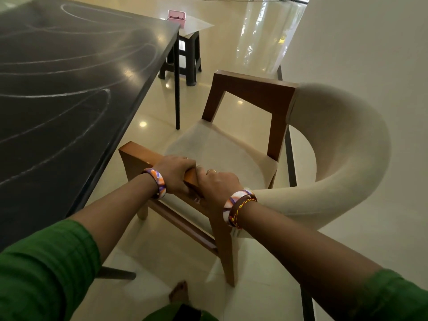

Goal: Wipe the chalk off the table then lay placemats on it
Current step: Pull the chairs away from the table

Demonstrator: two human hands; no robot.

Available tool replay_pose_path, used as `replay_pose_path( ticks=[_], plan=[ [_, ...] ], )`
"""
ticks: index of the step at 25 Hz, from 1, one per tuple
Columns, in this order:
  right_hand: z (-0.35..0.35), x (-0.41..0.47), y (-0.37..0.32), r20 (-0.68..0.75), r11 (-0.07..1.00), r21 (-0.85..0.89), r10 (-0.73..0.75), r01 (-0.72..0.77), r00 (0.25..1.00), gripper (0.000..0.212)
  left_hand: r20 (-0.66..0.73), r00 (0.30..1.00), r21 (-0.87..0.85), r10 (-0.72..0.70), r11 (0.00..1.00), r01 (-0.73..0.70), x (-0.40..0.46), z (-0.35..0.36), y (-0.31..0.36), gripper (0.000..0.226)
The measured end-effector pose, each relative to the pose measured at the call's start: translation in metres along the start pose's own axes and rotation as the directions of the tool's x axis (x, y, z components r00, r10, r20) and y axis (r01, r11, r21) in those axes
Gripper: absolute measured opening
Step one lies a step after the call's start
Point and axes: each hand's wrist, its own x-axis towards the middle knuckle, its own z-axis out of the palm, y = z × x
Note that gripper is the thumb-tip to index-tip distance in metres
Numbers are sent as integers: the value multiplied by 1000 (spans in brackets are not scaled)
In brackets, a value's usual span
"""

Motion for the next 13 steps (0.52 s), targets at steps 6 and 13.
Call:
replay_pose_path(
  ticks=[6, 13],
  plan=[
    [-15, -16, 16, 96, 999, 21, -51, 49, 994, 74, 57, 998, 21, -36, 999, 35, -11, -9, 31, 55],
    [-44, -118, 101, -90, 981, -112, -166, 156, 982, 66, 55, 998, -147, 43, 989, -34, -26, -11, 146, 69]
  ],
)
